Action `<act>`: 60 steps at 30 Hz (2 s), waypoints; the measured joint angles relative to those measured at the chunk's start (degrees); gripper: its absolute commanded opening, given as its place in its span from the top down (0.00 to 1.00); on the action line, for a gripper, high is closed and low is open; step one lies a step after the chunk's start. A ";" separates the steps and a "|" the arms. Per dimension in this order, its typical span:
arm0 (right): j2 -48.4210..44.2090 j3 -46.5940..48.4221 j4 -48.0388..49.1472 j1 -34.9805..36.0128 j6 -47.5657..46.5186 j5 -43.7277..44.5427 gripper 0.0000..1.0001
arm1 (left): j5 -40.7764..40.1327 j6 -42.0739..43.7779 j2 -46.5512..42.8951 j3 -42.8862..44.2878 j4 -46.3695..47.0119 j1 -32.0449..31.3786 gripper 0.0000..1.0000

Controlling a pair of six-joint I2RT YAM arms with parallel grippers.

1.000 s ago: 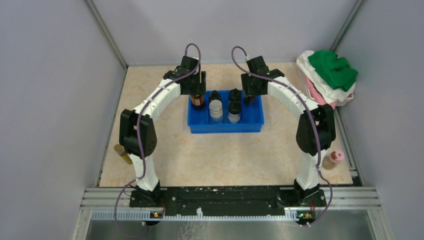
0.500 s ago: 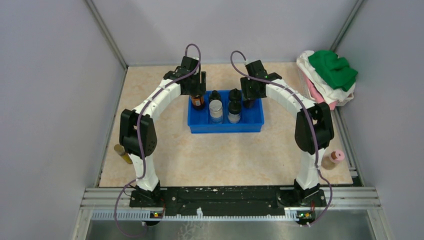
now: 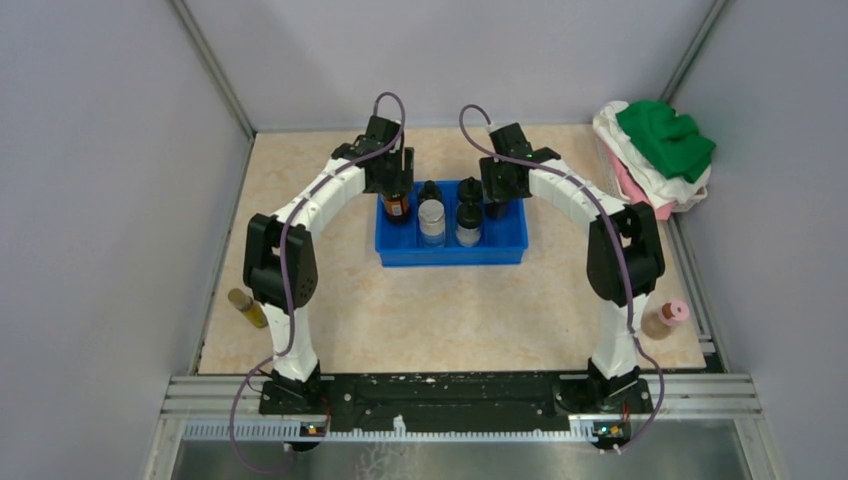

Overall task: Organize the condiment bottles
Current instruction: Place the bottle in the storage box.

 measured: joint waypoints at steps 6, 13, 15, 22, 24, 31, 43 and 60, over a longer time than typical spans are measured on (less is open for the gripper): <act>0.02 -0.04 0.11 -0.11 0.00 -0.02 1.00 | 0.00 -0.07 0.33 0.00 0.04 0.00 0.94; 0.02 -0.07 0.11 -0.37 0.00 -0.02 0.99 | 0.02 -0.20 0.74 0.00 0.48 -0.02 0.87; 0.02 -0.07 0.11 -0.37 0.00 -0.04 0.81 | 0.02 -0.20 0.74 0.00 0.79 0.00 0.80; 0.68 -0.31 0.33 -0.37 0.02 -0.31 0.60 | -0.02 -0.20 1.18 0.00 1.01 -0.02 0.71; 0.87 -0.31 0.46 -0.37 0.00 -0.35 0.57 | -0.02 -0.17 1.53 0.00 1.29 -0.02 0.69; 0.96 -0.31 1.03 -0.37 0.39 -0.61 0.53 | -0.24 -0.15 2.54 0.00 2.29 -0.04 0.64; 0.96 -0.31 1.40 -0.37 0.42 -0.66 0.31 | -1.07 -0.13 2.58 0.00 2.95 -0.04 0.47; 0.94 -0.26 2.86 -0.37 0.42 -0.42 0.24 | 0.28 0.11 2.58 0.24 4.22 -0.04 0.08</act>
